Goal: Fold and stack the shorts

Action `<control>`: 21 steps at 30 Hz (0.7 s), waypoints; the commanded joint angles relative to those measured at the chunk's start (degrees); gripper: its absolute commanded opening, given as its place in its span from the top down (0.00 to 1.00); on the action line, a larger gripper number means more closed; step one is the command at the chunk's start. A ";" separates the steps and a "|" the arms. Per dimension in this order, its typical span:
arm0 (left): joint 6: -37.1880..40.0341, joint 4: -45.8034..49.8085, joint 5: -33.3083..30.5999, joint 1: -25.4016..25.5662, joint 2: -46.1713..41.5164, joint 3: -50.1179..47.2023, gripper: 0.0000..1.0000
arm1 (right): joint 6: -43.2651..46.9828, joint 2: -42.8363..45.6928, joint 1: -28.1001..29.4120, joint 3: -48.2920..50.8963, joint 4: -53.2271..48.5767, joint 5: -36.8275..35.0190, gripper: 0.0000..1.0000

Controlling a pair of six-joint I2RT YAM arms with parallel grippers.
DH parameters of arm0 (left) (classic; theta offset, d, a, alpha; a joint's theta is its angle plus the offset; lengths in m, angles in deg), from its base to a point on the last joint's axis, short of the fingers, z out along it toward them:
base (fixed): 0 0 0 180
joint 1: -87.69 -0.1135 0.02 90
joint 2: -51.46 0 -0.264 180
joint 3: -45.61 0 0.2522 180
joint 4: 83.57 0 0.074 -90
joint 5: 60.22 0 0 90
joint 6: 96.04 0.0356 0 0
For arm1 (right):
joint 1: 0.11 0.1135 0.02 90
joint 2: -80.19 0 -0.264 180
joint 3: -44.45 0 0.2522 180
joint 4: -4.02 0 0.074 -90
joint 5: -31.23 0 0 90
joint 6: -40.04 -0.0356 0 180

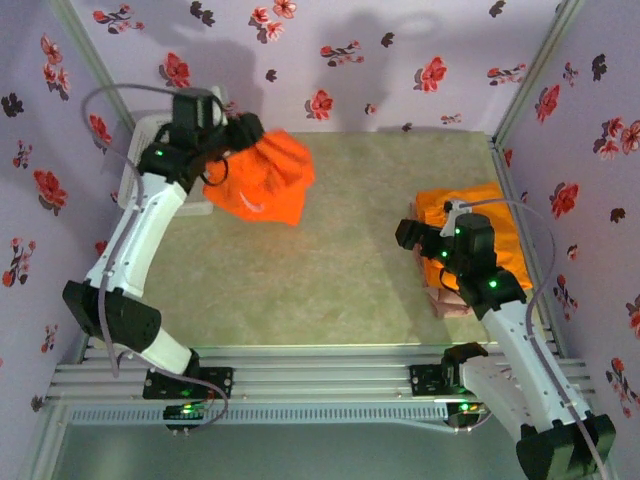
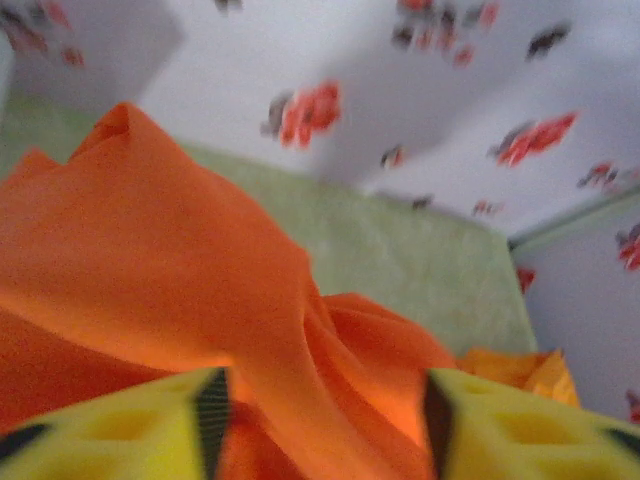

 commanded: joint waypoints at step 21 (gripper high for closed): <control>-5.13 -22.16 -2.76 -0.19 -15.61 -50.73 0.16 | 9.84 -27.09 29.94 -16.46 -2.11 -13.76 0.01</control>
